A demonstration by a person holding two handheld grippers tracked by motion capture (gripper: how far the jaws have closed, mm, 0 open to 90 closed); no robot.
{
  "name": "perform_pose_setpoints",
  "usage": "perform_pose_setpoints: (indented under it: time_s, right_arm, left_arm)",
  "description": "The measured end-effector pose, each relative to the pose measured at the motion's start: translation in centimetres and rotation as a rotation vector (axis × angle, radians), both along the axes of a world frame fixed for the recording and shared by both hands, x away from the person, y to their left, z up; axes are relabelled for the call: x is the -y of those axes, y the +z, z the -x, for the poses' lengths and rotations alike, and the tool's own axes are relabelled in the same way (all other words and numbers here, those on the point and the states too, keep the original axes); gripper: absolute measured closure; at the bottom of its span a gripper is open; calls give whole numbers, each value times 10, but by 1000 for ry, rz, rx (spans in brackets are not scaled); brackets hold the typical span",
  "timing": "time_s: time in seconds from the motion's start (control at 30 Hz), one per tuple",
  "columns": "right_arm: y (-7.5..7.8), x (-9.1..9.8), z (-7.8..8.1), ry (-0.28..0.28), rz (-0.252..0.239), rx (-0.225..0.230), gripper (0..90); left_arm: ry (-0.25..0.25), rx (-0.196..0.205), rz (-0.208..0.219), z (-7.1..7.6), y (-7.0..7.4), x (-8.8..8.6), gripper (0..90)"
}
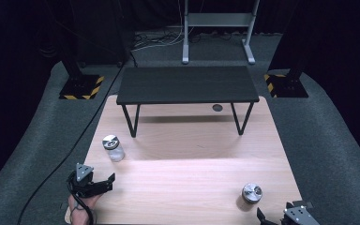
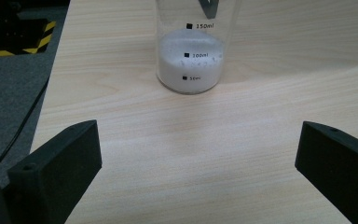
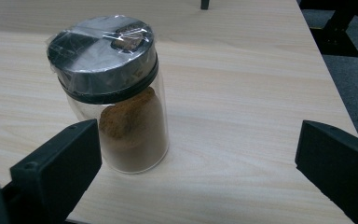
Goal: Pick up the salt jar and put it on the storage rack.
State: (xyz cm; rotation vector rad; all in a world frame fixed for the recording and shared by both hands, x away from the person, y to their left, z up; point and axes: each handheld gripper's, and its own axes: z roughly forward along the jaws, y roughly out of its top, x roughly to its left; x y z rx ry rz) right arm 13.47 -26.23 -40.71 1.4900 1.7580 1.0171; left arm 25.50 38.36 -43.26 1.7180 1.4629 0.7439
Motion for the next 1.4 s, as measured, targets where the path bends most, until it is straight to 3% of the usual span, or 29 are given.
perform_pose_setpoints:
  time_s: [0.37, 0.97, 1.4]
  right_arm:
    - [0, -2, -1, 15, 7, -4, 0]
    - [1, -8, -4, 42, 23, -11, 0]
    - [2, -11, -5, 55, 33, -15, 0]
  left_arm:
    - [4, 8, -5, -3, -4, 4, 0]
    - [15, 33, -21, -20, -7, 9, 0]
    - [-9, 23, -21, -60, -9, 14, 0]
